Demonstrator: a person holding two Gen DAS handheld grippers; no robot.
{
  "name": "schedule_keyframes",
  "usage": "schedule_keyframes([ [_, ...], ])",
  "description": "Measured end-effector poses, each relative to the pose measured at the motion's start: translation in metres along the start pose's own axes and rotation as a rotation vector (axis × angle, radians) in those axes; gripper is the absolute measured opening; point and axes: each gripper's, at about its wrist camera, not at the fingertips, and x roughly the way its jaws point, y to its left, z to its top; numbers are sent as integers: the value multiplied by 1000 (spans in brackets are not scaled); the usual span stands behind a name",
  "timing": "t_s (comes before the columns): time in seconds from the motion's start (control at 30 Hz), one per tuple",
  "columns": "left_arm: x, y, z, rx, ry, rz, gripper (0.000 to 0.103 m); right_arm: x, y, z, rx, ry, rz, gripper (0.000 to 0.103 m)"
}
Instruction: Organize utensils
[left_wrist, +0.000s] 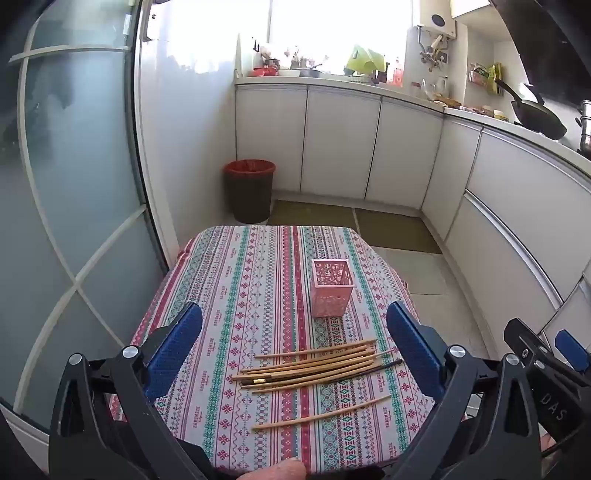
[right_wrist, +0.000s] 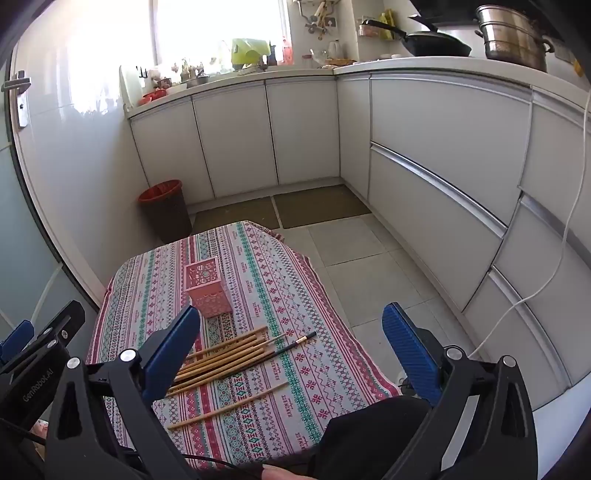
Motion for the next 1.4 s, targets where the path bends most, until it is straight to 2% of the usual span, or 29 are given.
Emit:
schedule_keyframes([
  [1.4,4,-3,-1,3,16,3,96,4,9,-8,-10,5,5,96],
])
